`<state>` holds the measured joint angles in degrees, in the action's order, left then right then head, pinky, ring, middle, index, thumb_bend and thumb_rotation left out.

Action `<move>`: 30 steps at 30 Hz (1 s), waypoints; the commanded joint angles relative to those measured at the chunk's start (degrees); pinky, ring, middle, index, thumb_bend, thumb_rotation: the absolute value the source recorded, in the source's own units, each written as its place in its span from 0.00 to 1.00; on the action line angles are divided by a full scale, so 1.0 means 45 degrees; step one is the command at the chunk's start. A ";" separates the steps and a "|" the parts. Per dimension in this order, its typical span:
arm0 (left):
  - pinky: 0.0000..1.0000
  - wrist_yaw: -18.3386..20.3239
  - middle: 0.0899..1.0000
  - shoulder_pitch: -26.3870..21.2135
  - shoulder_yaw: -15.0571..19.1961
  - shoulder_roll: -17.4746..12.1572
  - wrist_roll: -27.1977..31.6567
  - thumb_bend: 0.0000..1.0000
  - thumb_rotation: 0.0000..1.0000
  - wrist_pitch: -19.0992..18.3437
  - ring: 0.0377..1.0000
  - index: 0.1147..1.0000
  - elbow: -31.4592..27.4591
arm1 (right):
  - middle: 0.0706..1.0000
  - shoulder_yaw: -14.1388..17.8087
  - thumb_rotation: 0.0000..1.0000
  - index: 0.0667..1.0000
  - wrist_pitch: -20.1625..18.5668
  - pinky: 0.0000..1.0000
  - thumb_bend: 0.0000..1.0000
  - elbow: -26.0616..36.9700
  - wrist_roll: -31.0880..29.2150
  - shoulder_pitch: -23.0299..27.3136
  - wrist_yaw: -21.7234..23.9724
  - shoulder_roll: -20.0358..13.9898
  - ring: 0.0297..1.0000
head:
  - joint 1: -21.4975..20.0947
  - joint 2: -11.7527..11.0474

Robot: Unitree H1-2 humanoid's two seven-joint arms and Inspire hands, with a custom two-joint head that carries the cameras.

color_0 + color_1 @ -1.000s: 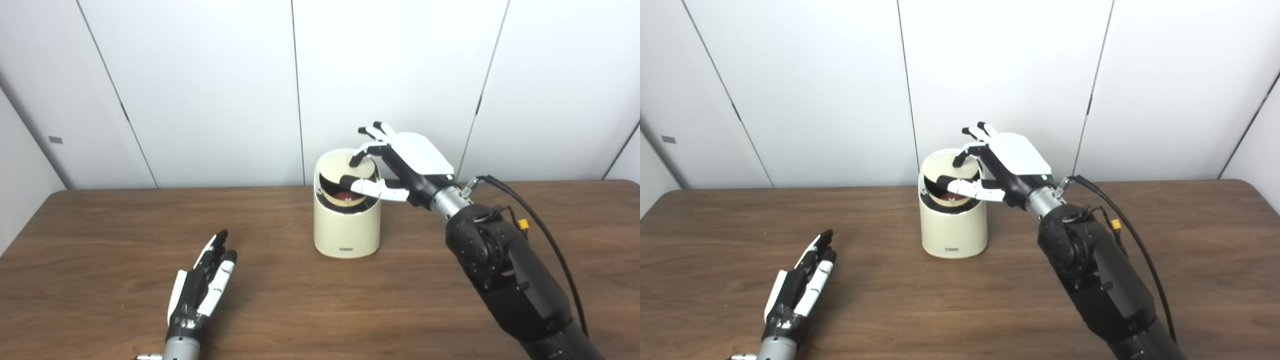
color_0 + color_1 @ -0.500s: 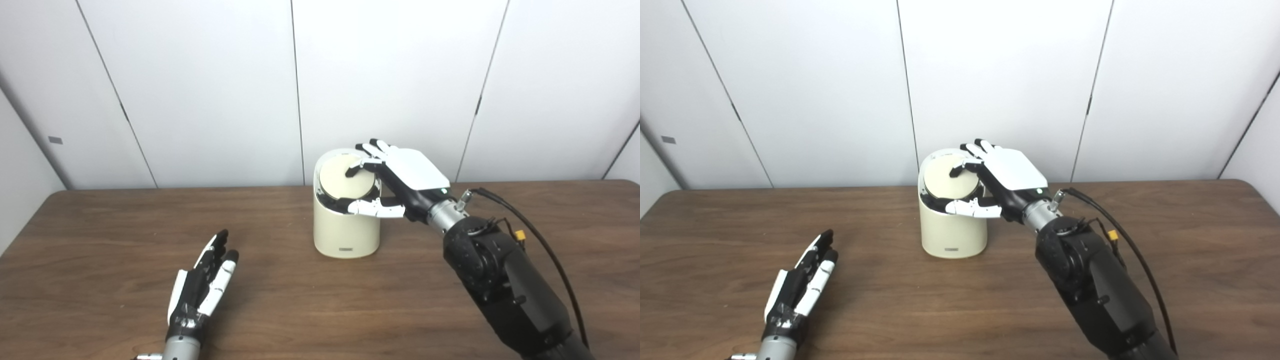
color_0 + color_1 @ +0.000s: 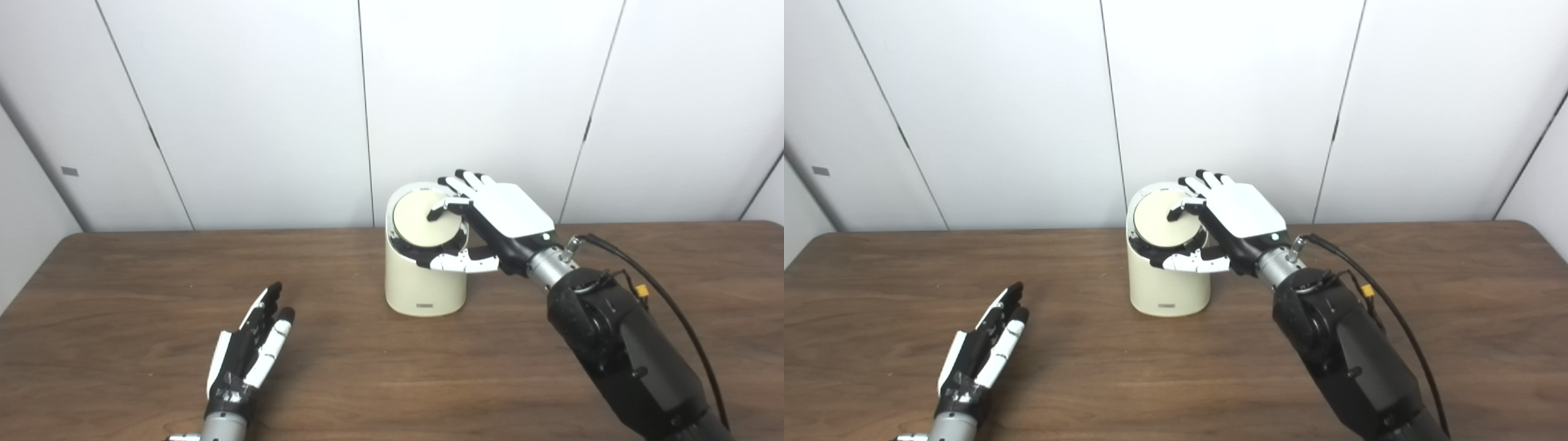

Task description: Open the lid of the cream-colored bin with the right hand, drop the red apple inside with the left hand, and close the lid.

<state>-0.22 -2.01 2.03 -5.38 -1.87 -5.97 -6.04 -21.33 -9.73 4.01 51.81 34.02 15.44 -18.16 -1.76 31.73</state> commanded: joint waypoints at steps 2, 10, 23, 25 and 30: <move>0.98 0.0088 0.97 -0.0017 -0.0087 0.0005 -0.0045 0.58 0.70 -0.0152 0.98 0.95 -0.0238 | 0.95 -0.0129 0.87 0.65 0.0197 0.99 0.54 0.0049 0.0390 -0.0010 0.0116 -0.0299 1.00 | -0.0033 0.0039; 0.96 0.0139 0.97 -0.0007 -0.0066 0.0034 0.0081 0.57 0.67 -0.0135 0.98 0.96 -0.0227 | 0.95 -0.0352 0.93 0.65 0.0337 0.98 0.58 -0.0099 0.0830 -0.0070 0.0113 -0.0306 1.00 | -0.0057 0.0061; 0.97 0.0128 0.97 -0.0022 -0.0089 0.0056 0.0061 0.59 0.69 -0.0182 0.98 0.95 -0.0356 | 0.94 -0.0911 0.99 0.66 0.0420 0.95 0.58 -0.0463 0.1716 0.0020 0.0172 -0.0246 0.99 | -0.0015 0.0203; 0.97 0.0133 0.97 -0.0029 -0.0101 0.0029 0.0024 0.58 0.69 -0.0229 0.97 0.95 -0.0380 | 0.94 -0.0912 1.00 0.66 0.0382 0.96 0.58 -0.0416 0.1731 0.0005 0.0238 -0.0246 1.00 | -0.0032 0.0201; 0.97 0.0095 0.96 -0.0015 -0.0107 -0.0003 -0.0093 0.57 0.71 -0.0430 0.97 0.95 -0.0491 | 0.94 -0.0521 0.95 0.67 0.0107 0.96 0.57 0.0095 0.1434 -0.0102 0.0194 -0.0157 1.00 | -0.0021 0.0183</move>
<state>-0.10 -1.89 1.94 -5.29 -1.82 -7.29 -6.79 -24.06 -8.73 3.97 58.74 33.95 13.84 -18.67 -1.85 32.52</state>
